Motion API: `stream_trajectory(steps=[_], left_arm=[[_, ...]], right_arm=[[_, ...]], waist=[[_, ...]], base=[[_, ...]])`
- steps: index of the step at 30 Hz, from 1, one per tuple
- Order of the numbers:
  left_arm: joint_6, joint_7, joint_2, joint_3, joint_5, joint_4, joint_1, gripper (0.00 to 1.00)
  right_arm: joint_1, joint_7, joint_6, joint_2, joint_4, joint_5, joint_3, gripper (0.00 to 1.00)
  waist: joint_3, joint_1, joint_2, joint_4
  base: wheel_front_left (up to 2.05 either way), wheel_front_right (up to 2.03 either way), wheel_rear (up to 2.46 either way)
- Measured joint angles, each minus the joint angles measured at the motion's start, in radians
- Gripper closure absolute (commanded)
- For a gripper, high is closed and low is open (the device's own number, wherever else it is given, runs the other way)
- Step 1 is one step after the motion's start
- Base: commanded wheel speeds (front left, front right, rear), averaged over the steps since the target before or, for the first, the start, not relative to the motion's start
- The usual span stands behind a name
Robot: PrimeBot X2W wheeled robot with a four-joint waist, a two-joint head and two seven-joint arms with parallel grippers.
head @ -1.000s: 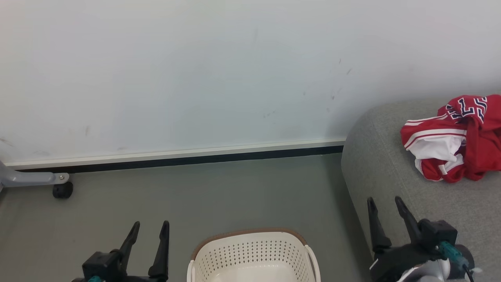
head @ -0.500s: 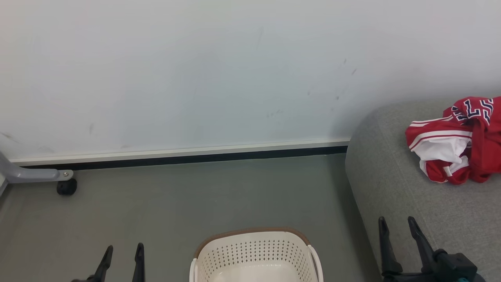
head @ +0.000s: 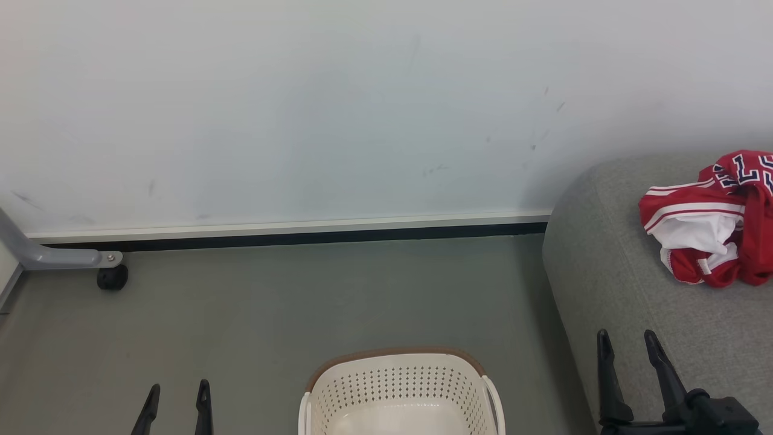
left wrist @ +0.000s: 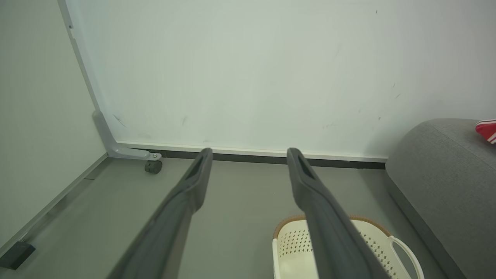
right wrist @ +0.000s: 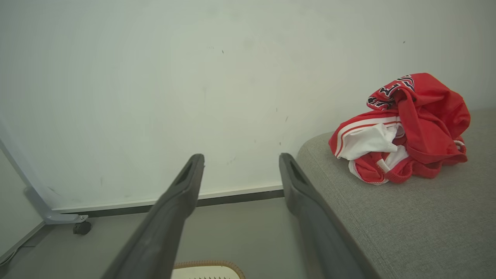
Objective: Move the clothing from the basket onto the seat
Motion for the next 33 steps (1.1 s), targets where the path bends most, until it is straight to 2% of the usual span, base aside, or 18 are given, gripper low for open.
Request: stream_trajectory(steps=[28,29,33], left_arm=[[0.000,0.000,-0.040,0.056,0.070,-0.037,0.020,0.00],[0.000,0.000,-0.041,0.058,0.069,-0.035,0.020,1.00],[-0.001,0.002,-0.056,0.053,0.067,0.007,0.026,1.00]], right_arm=[[0.036,0.070,-0.012,-0.001,-0.080,-0.014,-0.013,0.00],[0.037,0.069,-0.012,0.000,-0.078,-0.014,-0.014,1.00],[0.050,0.070,-0.012,0.009,-0.032,-0.014,-0.007,1.00]], waist=[[-0.001,0.0000,0.0001,0.009],[0.000,0.0000,0.0001,0.010],[0.000,0.0000,0.0000,0.010]], base=[[0.00,0.00,0.00],[0.00,0.00,0.00],[0.00,0.00,0.00]])
